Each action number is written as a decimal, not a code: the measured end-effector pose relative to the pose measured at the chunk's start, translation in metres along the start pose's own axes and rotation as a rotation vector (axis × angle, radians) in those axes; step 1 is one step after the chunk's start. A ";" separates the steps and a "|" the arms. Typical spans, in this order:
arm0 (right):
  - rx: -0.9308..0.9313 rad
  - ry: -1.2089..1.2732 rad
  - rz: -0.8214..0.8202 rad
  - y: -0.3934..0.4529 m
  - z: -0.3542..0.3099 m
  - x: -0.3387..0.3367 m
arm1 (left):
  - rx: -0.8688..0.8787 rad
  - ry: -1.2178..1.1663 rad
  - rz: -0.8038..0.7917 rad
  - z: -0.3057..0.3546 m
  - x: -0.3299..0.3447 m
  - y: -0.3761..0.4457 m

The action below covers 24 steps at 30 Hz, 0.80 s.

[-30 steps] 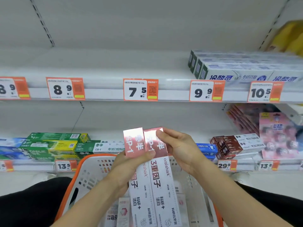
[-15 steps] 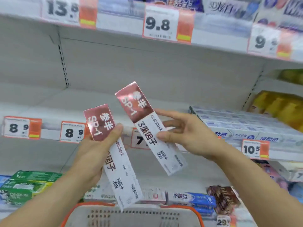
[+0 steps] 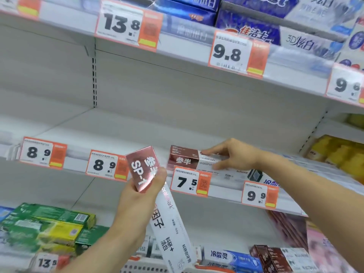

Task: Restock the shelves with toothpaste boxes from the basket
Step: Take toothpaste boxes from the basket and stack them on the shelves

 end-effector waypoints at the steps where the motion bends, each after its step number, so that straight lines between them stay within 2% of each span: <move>1: -0.016 -0.046 0.022 -0.003 -0.004 -0.002 | 0.011 -0.016 -0.009 0.001 0.002 -0.001; 3: -0.090 -0.088 0.151 -0.014 -0.024 -0.003 | 0.040 -0.101 -0.013 0.005 0.008 0.001; 4: -0.127 -0.005 0.198 -0.021 -0.037 -0.002 | 0.059 -0.142 -0.013 0.009 0.013 0.001; 5: -0.147 0.154 0.188 -0.030 -0.052 0.001 | 0.086 -0.181 -0.015 0.014 0.018 0.002; 7: -0.142 0.442 -0.008 -0.046 -0.075 0.011 | 0.139 -0.255 -0.034 0.025 0.030 0.004; 8: -0.146 0.468 -0.070 -0.050 -0.078 0.014 | 0.164 -0.274 -0.052 0.029 0.035 0.006; 10: -0.156 0.457 -0.013 -0.052 -0.072 0.008 | 0.182 -0.283 -0.089 0.036 0.046 0.011; 12: -0.132 0.549 0.034 -0.050 -0.061 -0.001 | 0.174 -0.291 -0.114 0.038 0.056 0.017; 15: -0.140 0.586 -0.044 -0.046 -0.054 -0.006 | 0.195 -0.305 -0.100 0.042 0.070 0.027; 16: -0.150 0.580 -0.026 -0.043 -0.052 -0.008 | 0.222 -0.282 -0.087 0.045 0.072 0.031; 20: -0.175 0.373 0.202 -0.030 -0.041 -0.042 | 0.318 -0.024 -0.109 0.060 0.069 0.054; 22: -0.141 0.139 0.315 -0.017 -0.029 -0.060 | 0.378 0.253 -0.012 0.063 0.059 0.066; 24: -0.083 -0.033 0.346 -0.001 -0.015 -0.066 | 0.438 0.559 0.078 0.058 0.049 0.076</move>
Point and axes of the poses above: each hand's wrist, its own y-axis towards the middle knuckle, its own x-axis out of the palm, z = x × y, the point moved 3 cm from there along y, towards the middle knuckle, and after that the axes turned 8 degrees about -x, right-handed, at the moved point
